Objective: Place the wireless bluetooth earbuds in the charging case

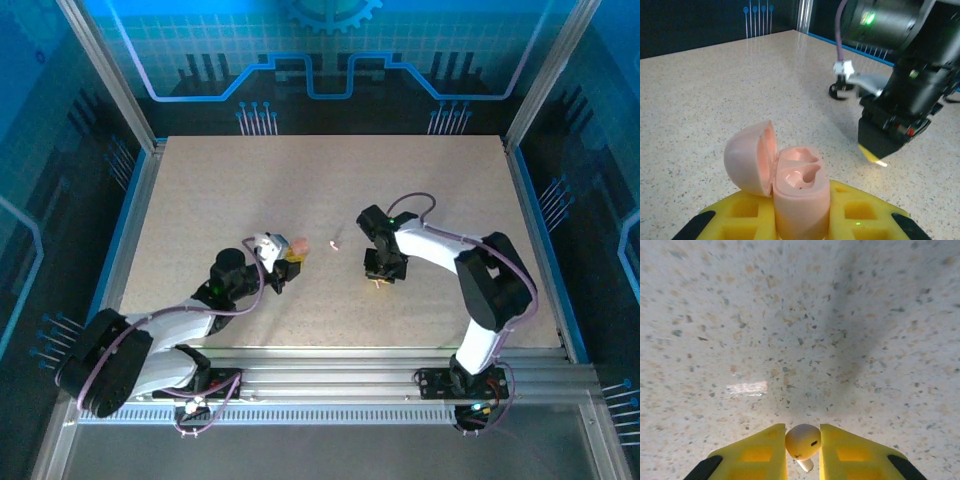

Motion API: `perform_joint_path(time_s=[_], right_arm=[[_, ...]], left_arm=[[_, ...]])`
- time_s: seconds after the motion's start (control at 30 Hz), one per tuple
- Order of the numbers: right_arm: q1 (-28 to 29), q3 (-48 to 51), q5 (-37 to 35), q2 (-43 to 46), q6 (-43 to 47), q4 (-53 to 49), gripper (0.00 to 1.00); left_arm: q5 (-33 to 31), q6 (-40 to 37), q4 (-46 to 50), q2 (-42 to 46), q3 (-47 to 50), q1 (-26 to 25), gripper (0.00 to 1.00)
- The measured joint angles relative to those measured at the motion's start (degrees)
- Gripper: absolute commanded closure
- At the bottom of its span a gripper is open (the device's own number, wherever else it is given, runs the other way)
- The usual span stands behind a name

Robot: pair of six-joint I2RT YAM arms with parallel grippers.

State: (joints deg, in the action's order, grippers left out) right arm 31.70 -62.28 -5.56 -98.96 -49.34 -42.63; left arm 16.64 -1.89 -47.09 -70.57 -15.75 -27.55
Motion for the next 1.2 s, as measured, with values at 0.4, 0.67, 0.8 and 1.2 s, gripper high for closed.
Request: perform_joint_path(time_s=[0.4, 0.67, 0.8, 1.2], right_arm=[[0.9, 6.9, -4.4, 17.6, -0.6, 9.9, 0.81], [3.3, 11.0, -4.7, 28.3, 3.0, 21.8, 0.81], [4.7, 13.7, -3.8, 30.4, 4.5, 28.8, 0.81], [9.3, 19.2, -0.9, 31.9, 7.5, 47.9, 0.8]], left_arm=[[3.2, 3.5, -15.4, -15.0, -1.6, -0.1, 0.85], [4.2, 5.0, -24.0, -21.6, -4.8, -2.1, 0.85], [4.6, 4.9, -26.5, -21.6, -6.0, -2.7, 0.85], [5.7, 4.8, -29.4, -21.7, -6.3, -3.3, 0.85]])
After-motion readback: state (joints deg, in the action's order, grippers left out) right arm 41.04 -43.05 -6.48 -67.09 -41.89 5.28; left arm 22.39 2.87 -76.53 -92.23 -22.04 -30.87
